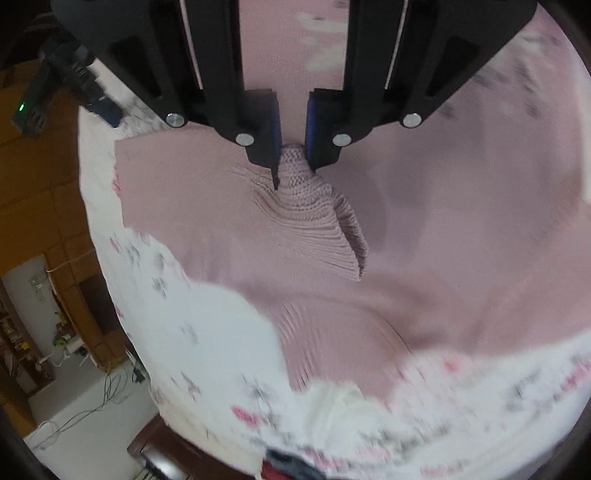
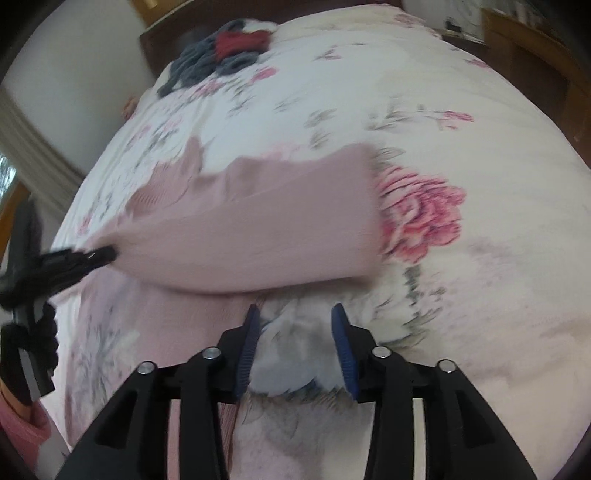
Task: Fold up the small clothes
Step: 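Grasp the other sleeve cuff with the left tool and fold it across the body, then open the left tool and release the folded sleeve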
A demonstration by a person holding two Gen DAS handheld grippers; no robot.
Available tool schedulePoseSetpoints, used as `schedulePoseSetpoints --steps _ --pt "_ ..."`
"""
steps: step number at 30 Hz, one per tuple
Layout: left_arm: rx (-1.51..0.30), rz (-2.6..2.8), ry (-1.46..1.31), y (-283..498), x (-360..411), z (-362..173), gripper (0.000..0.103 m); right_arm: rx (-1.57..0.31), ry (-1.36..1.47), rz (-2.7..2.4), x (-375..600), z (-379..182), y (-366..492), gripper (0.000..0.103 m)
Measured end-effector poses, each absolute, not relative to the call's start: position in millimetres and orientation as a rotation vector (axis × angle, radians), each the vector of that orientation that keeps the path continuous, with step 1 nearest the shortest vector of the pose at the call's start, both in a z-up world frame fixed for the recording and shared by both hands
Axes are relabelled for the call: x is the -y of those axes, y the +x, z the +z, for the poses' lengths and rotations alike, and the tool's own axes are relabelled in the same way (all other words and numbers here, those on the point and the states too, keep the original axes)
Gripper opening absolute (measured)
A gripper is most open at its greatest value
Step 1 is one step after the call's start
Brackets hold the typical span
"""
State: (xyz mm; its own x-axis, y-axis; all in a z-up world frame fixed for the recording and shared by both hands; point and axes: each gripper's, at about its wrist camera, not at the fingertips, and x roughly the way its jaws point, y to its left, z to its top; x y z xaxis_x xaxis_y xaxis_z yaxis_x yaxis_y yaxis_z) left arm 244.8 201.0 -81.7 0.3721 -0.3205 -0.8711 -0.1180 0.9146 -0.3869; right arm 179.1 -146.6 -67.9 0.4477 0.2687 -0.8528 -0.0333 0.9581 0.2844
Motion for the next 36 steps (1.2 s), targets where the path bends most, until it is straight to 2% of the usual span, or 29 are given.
schedulePoseSetpoints --steps 3,9,16,18,20,23,27,32,36 --pt "-1.171 -0.090 -0.402 246.5 -231.9 -73.1 0.008 -1.113 0.278 0.138 158.6 -72.8 193.9 0.051" --pt "-1.120 0.055 -0.334 251.0 -286.6 -63.4 0.008 -1.187 0.406 0.158 160.9 -95.3 225.3 0.052" --pt "-1.182 0.124 -0.302 252.8 -318.6 -96.6 0.009 -1.273 0.452 0.222 134.1 -120.0 250.6 0.052" --pt "-1.225 0.119 -0.292 254.2 -320.7 -112.5 0.009 -1.290 0.404 0.201 126.6 -122.9 252.8 0.038" --pt "-1.255 0.124 -0.271 255.5 -320.9 -124.8 0.010 -1.297 0.375 0.197 120.9 -125.2 252.7 0.035" --pt "-1.295 0.123 -0.274 255.6 -327.4 -141.2 0.015 -1.301 0.321 0.177 117.7 -128.2 250.9 0.031" --pt "-1.277 0.134 -0.331 249.7 -343.8 -128.5 0.027 -1.309 0.271 0.164 111.3 -123.0 252.6 0.034" --pt "-1.164 0.109 -0.349 244.4 -344.3 -86.6 0.028 -1.177 0.149 0.159 92.8 -73.0 241.2 0.041" --pt "-1.174 0.019 -0.314 250.0 -308.1 -84.4 0.033 -1.207 0.200 0.251 70.2 -69.1 245.9 0.042"
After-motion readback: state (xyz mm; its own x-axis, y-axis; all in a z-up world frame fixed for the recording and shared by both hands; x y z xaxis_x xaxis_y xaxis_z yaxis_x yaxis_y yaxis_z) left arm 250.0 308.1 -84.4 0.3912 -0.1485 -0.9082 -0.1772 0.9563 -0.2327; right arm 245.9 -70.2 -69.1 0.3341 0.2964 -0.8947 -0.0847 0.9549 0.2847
